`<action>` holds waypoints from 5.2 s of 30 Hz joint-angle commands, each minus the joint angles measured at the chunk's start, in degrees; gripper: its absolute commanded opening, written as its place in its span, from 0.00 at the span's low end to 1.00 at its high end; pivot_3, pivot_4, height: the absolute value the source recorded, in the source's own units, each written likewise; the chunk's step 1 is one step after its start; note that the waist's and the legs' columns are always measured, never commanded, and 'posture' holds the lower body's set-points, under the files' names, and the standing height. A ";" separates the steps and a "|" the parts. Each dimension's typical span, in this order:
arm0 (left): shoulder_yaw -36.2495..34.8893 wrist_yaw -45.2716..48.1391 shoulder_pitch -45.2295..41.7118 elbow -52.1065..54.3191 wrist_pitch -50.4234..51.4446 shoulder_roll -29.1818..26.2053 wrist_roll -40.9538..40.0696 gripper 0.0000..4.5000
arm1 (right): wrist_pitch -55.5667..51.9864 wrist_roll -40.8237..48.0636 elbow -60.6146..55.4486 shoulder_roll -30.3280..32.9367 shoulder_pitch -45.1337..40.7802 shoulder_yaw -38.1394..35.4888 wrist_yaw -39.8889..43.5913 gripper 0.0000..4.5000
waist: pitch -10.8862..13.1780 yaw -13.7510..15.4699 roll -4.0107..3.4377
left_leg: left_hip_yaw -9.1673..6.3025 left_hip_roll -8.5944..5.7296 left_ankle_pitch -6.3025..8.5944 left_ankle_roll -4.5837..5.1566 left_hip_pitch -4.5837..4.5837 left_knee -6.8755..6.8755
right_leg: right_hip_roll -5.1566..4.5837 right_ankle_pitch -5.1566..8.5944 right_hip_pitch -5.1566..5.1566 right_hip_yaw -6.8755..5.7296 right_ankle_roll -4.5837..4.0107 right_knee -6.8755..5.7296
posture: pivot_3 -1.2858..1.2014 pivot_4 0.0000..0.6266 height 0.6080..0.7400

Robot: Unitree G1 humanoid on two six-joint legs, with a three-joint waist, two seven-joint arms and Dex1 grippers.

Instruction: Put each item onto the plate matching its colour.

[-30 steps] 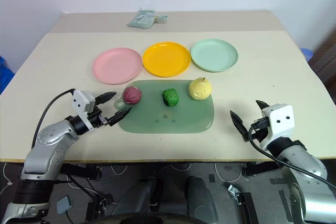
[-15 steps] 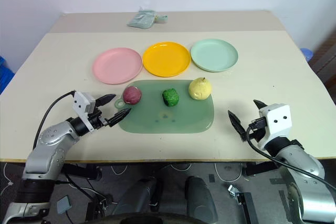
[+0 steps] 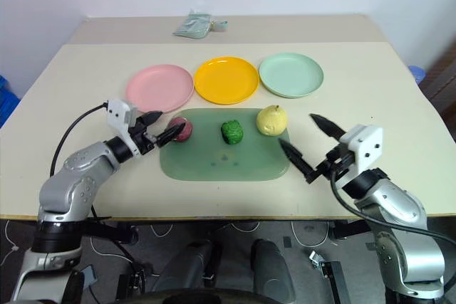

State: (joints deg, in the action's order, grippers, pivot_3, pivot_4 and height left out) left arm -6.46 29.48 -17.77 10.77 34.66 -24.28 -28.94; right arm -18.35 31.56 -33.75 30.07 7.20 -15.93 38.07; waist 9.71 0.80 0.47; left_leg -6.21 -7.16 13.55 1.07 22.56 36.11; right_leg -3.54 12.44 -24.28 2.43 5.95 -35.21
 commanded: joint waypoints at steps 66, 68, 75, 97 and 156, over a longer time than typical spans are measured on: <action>13.84 21.01 -18.50 -18.01 -10.74 4.11 12.63 0.99 | -0.41 -5.03 -1.41 0.89 -6.01 7.63 -7.77 1.00 | 0.07 0.10 0.15 | -0.01 -0.04 -0.06 0.07 0.09 0.03 | 0.00 -0.03 -0.14 0.03 0.00 -0.11 | 0.52 0.24 1.00; 13.52 21.46 -18.25 -17.00 -9.99 3.68 12.05 0.99 | -1.03 -5.11 -1.27 0.85 -6.59 8.09 -8.19 1.00 | 0.08 0.18 0.16 | -0.02 -0.06 -0.06 0.07 0.09 0.06 | -0.01 -0.03 -0.12 0.02 0.00 -0.11 | 0.52 0.24 1.00; 10.80 23.29 -14.57 -10.85 -11.46 -0.15 10.42 0.99 | -1.62 -6.92 0.75 0.45 -8.08 10.67 -7.95 1.00 | 0.07 -0.42 0.14 | -0.01 -0.03 -0.06 0.07 0.08 -0.03 | 0.00 -0.02 -0.17 0.04 -0.01 -0.11 | 0.52 0.24 1.00; 0.59 30.82 0.23 2.02 -10.38 -13.66 -0.07 0.99 | -0.68 -15.46 16.45 -6.30 -18.97 23.39 -4.98 1.00 | 0.07 -0.05 0.12 | -0.01 -0.02 -0.05 0.03 0.06 -0.01 | 0.01 -0.02 -0.17 0.03 -0.05 -0.13 | 0.52 0.24 1.00; -0.72 13.26 5.33 10.95 -14.97 -7.54 1.59 1.00 | 30.16 -28.04 96.19 -2.89 -71.28 16.01 -3.11 0.33 | 0.13 -1.27 0.07 | 0.05 -0.04 -0.09 0.04 0.02 -0.22 | 0.01 -0.05 -0.20 0.03 -0.09 -0.03 | 0.52 0.24 1.00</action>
State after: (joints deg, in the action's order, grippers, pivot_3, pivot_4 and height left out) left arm -6.06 44.16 -11.99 18.36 19.78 -31.85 -27.41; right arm 7.20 5.55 57.51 26.12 -60.66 0.41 36.58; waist 9.83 -0.47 0.54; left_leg -6.16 -7.20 13.39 1.02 22.59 35.85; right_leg -3.53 12.40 -24.49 2.47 5.85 -35.24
